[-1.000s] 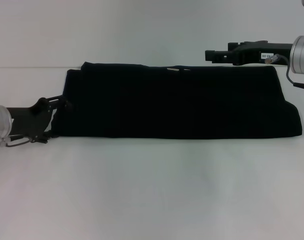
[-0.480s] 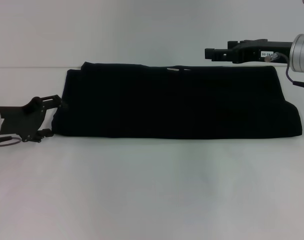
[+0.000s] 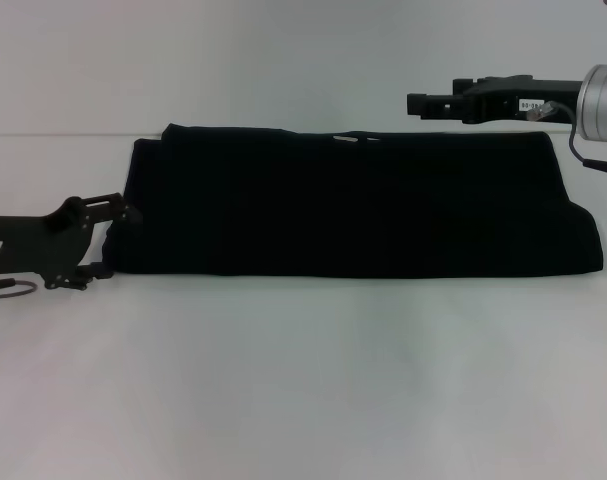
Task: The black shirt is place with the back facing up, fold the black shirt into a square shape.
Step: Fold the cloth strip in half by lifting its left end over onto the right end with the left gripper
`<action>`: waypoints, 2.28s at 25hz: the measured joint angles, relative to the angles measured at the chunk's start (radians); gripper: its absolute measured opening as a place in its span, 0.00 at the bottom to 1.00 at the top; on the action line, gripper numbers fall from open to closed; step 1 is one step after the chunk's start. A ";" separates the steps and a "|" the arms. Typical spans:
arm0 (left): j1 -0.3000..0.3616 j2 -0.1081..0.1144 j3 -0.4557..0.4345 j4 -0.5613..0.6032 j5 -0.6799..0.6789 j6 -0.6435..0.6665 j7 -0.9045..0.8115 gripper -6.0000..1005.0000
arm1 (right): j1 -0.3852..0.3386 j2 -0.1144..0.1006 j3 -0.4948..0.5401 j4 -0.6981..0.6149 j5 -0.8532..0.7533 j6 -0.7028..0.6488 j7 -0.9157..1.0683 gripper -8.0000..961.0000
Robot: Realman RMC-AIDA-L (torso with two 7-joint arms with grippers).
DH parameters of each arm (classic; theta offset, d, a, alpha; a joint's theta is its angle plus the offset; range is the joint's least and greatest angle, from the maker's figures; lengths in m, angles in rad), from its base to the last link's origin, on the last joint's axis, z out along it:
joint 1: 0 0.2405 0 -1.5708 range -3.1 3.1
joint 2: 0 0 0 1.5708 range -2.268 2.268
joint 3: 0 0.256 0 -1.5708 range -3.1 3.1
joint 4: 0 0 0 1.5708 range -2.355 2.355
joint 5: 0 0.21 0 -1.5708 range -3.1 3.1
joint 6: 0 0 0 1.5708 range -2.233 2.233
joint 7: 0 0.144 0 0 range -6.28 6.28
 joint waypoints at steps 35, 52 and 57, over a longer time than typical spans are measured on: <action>-0.017 -0.014 0.007 -0.093 0.000 -0.130 0.016 0.93 | 0.010 0.000 0.000 0.000 0.000 0.014 0.001 0.95; -0.025 -0.015 0.009 -0.106 0.003 -0.165 0.016 0.93 | 0.015 -0.004 0.006 -0.002 0.000 0.010 0.002 0.95; -0.034 -0.012 0.010 -0.109 0.004 -0.179 0.016 0.93 | 0.016 -0.006 0.008 -0.004 0.000 0.006 0.002 0.95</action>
